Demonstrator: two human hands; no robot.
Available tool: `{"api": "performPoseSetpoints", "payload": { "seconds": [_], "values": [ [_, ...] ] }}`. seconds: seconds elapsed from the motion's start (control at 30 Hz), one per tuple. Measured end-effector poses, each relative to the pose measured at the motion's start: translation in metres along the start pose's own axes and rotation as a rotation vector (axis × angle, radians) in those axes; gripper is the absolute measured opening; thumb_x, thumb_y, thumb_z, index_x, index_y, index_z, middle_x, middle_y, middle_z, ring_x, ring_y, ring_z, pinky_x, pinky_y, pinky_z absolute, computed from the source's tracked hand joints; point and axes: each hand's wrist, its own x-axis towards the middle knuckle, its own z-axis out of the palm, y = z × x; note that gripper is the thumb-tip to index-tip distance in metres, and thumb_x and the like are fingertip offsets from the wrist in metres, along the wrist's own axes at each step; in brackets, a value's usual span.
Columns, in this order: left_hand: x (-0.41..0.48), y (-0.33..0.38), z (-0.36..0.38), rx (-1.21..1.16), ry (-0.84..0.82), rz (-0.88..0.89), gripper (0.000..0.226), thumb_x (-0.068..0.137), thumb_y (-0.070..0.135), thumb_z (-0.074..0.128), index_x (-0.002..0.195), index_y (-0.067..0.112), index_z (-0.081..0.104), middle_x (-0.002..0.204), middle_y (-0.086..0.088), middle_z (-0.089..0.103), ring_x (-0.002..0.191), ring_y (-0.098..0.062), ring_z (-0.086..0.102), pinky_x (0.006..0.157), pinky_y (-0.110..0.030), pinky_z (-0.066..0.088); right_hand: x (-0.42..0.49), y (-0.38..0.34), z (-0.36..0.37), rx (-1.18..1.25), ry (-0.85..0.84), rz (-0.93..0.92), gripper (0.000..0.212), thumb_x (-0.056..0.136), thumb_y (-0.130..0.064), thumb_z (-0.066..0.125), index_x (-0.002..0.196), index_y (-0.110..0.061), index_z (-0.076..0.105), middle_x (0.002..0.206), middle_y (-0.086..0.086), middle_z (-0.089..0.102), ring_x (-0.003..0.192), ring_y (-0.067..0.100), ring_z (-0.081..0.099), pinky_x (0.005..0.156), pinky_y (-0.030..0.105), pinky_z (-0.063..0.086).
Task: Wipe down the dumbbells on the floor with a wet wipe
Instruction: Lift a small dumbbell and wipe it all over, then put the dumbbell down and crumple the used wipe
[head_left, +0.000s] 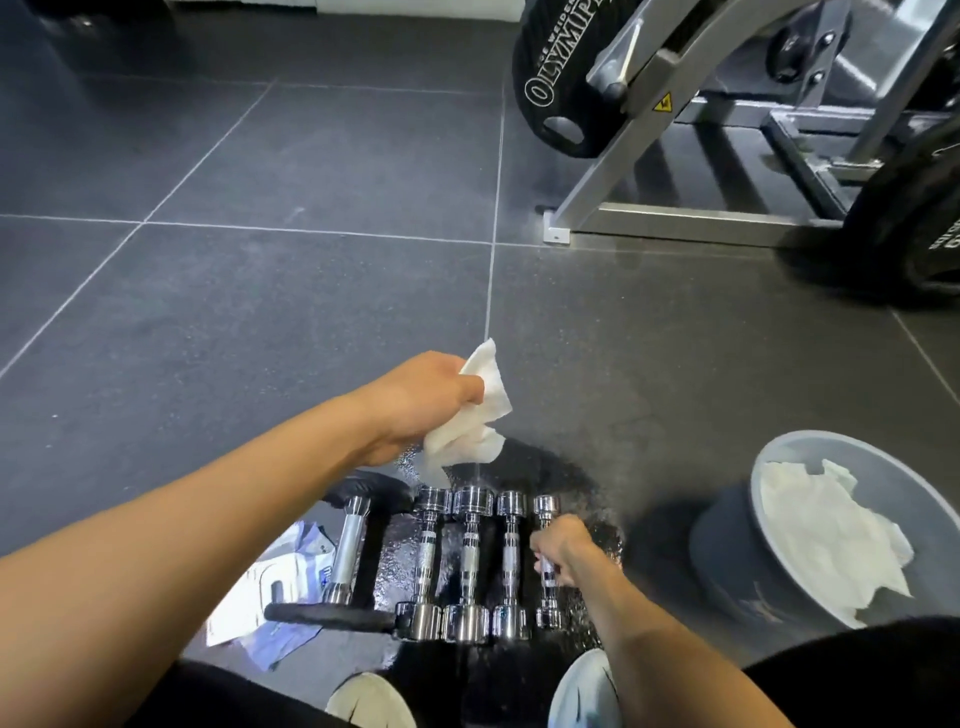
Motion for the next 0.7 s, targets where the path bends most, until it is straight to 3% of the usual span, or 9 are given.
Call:
{"api": "performPoseSetpoints", "payload": {
  "seconds": [0.07, 0.13, 0.23, 0.43, 0.6, 0.7],
  "values": [
    [0.003, -0.001, -0.002, -0.009, 0.01, 0.002, 0.009, 0.093, 0.009, 0.053, 0.09, 0.01, 0.061, 0.079, -0.011, 0.066, 0.069, -0.023, 0.062, 0.065, -0.03, 0.045, 0.011, 0.007, 0.01, -0.084, 0.044, -0.008, 0.005, 0.092, -0.003, 0.059, 0.094, 0.001, 0.058, 0.08, 0.009, 0.061, 0.064, 0.019, 0.061, 0.066, 0.034, 0.061],
    [0.005, -0.001, -0.003, -0.022, 0.013, 0.004, 0.01, 0.092, 0.008, 0.053, 0.093, 0.008, 0.063, 0.082, -0.012, 0.067, 0.072, -0.024, 0.064, 0.07, -0.033, 0.046, 0.018, 0.012, 0.016, -0.157, 0.078, -0.028, 0.014, 0.091, -0.008, 0.064, 0.101, 0.001, 0.062, 0.098, 0.014, 0.07, 0.084, 0.025, 0.071, 0.078, 0.041, 0.063],
    [0.007, -0.004, -0.004, -0.041, 0.019, -0.007, 0.011, 0.091, 0.009, 0.053, 0.095, 0.008, 0.063, 0.086, -0.014, 0.068, 0.075, -0.027, 0.065, 0.073, -0.037, 0.047, 0.022, 0.014, 0.022, -0.215, 0.115, -0.036, 0.019, 0.091, -0.013, 0.068, 0.105, -0.001, 0.064, 0.103, 0.014, 0.073, 0.088, 0.026, 0.073, 0.076, 0.039, 0.063],
    [0.011, -0.007, -0.003, -0.066, 0.0, -0.021, 0.014, 0.094, 0.01, 0.053, 0.1, 0.008, 0.065, 0.089, -0.012, 0.07, 0.08, -0.026, 0.07, 0.074, -0.034, 0.05, 0.021, 0.016, 0.027, -0.305, 0.17, -0.045, 0.014, 0.092, -0.009, 0.068, 0.105, -0.004, 0.067, 0.092, 0.009, 0.074, 0.065, 0.016, 0.065, 0.058, 0.022, 0.058],
    [0.008, -0.006, -0.002, -0.113, -0.039, -0.029, 0.013, 0.095, 0.003, 0.051, 0.102, 0.006, 0.061, 0.086, -0.01, 0.069, 0.068, -0.016, 0.073, 0.059, -0.025, 0.054, 0.015, 0.015, 0.031, -0.38, 0.183, -0.078, 0.009, 0.093, -0.004, 0.061, 0.098, -0.009, 0.066, 0.096, 0.008, 0.074, 0.077, 0.019, 0.068, 0.07, 0.026, 0.06],
    [0.007, -0.005, -0.002, -0.163, -0.046, -0.035, 0.014, 0.092, -0.002, 0.048, 0.095, 0.006, 0.059, 0.083, -0.009, 0.07, 0.073, -0.018, 0.075, 0.071, -0.033, 0.061, 0.006, 0.004, 0.018, -0.407, 0.136, -0.099, 0.003, 0.091, -0.006, 0.058, 0.089, -0.005, 0.06, 0.097, 0.011, 0.073, 0.081, 0.023, 0.07, 0.072, 0.031, 0.061]
  ]
}}
